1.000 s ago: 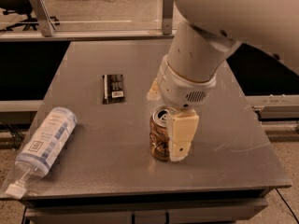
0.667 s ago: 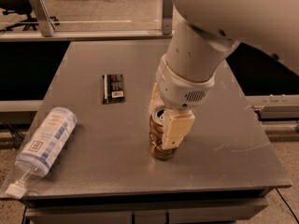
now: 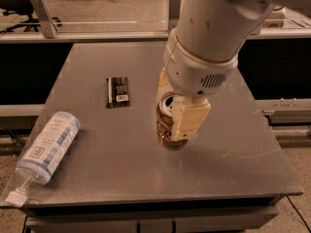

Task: Pick orange can

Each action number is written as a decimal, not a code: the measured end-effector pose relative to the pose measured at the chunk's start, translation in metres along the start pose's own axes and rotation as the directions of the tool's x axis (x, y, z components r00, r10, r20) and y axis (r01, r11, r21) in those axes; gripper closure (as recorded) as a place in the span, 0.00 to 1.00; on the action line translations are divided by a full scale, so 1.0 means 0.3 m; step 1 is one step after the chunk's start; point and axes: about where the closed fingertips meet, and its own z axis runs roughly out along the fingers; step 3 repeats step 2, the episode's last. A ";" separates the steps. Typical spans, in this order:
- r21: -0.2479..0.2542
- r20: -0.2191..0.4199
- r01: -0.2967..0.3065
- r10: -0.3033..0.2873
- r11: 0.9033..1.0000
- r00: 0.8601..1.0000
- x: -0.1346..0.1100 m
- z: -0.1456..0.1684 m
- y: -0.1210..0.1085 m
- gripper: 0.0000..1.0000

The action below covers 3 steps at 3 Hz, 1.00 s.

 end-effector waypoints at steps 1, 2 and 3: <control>0.075 -0.018 0.002 -0.001 0.997 1.000 -0.008 -0.159 0.016 1.00; 0.107 -0.019 0.014 -0.012 0.994 1.000 -0.035 -0.191 0.016 1.00; 0.107 -0.019 0.014 -0.012 0.994 1.000 -0.035 -0.191 0.016 1.00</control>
Offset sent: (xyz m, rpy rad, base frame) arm -0.0095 -0.0083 0.0390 0.0050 -0.0643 -0.0122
